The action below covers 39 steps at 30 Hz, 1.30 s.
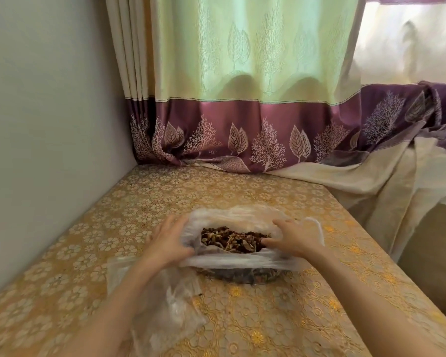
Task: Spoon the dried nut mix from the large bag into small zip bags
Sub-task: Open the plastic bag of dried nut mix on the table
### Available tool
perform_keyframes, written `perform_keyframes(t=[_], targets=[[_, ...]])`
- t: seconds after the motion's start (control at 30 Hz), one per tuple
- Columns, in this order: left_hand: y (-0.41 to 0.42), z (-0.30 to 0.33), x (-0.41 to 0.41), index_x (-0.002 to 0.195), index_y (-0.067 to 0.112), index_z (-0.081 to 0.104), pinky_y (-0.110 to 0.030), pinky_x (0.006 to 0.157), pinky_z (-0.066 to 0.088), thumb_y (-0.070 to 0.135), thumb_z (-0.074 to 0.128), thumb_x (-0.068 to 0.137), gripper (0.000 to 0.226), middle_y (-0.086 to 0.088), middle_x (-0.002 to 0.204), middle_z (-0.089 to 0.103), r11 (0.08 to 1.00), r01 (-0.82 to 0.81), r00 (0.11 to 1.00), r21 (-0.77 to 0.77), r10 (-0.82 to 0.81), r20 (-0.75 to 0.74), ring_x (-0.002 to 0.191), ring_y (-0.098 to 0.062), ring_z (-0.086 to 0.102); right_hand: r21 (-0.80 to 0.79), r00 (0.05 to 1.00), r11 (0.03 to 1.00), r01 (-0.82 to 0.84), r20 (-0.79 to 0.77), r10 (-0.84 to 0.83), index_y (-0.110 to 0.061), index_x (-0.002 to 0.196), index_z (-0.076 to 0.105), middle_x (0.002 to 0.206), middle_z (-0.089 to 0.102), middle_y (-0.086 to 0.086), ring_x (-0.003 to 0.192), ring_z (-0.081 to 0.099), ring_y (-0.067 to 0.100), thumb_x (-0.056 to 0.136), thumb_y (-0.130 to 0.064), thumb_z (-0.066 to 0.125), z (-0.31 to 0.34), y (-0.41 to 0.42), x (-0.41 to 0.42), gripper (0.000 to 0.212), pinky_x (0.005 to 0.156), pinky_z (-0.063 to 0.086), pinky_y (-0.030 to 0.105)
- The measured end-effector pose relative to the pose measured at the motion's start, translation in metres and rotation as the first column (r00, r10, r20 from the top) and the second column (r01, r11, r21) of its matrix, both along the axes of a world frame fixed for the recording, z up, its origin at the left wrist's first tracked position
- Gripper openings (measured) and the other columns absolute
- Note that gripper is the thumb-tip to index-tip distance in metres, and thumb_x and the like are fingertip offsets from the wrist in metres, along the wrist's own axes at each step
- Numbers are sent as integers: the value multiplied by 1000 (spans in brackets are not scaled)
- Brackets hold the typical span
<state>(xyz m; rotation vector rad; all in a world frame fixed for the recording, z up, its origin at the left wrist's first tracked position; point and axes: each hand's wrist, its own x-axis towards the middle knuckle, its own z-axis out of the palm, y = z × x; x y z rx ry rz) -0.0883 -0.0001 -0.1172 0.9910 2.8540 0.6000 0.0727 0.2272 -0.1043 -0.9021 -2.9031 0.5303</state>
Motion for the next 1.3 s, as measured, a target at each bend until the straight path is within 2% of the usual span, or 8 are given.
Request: perform_keyframes(t=[0.27,0.37,0.47,0.67,0.87,1.03,1.17,1.3], targets=[[30,3,9,119,26,57,-33,95,33,59,49,85,48,1,123,46,998,-38,971,48,48,-232,117,-17,41,-181,978,975,125,-140,-151,-15,55,38,52,36,-3,43,31,10,94,-19,50,-4,-1,1,41,37,21,17],[29,10,7,90,11,66,-26,77,39,29,49,94,25,-5,100,58,901,-28,991,434,-30,127,94,-19,53,-593,911,800,87,-278,-306,-11,65,49,57,44,-4,41,33,6,92,-7,47,3,5,8,28,39,26,14],[14,29,-7,85,4,60,-32,73,47,17,45,96,23,-10,87,59,669,-393,624,631,-310,718,78,-20,56,-881,851,459,-115,-326,-411,-3,75,58,68,58,5,39,43,5,95,-5,40,14,15,17,27,38,34,14],[0,31,-18,109,1,53,-31,68,58,8,45,90,22,-8,70,64,470,-710,139,525,-637,759,64,-14,63,-971,800,5,-237,-198,-566,-5,69,59,50,56,5,36,53,10,93,-7,44,14,21,10,29,32,42,21],[-3,29,-19,105,-4,53,-27,35,48,-2,46,79,26,-12,53,52,565,-686,170,460,-490,855,37,-18,53,-993,777,-75,-93,-25,-629,-4,72,57,49,48,6,39,48,16,81,-13,55,4,30,7,13,40,46,27],[-4,25,-24,97,0,59,-38,56,57,11,56,78,23,-13,63,58,738,-548,192,393,-347,918,58,-25,58,-971,709,-195,-137,41,-704,-3,76,53,53,50,8,36,49,19,70,-4,57,-2,34,6,7,37,47,29],[-7,18,-27,103,-3,59,-38,61,55,11,53,89,20,-16,76,60,776,-497,293,388,-271,917,66,-25,58,-993,704,-12,-115,-72,-707,-1,97,53,72,56,15,51,55,23,81,-8,51,-1,32,13,18,47,47,33],[-2,21,-17,128,10,43,-34,72,49,22,53,94,37,-8,114,50,823,-267,855,501,-38,518,91,-18,52,-434,830,872,226,-383,-405,1,118,54,116,59,19,93,58,26,93,-13,50,3,24,14,29,78,49,36]])
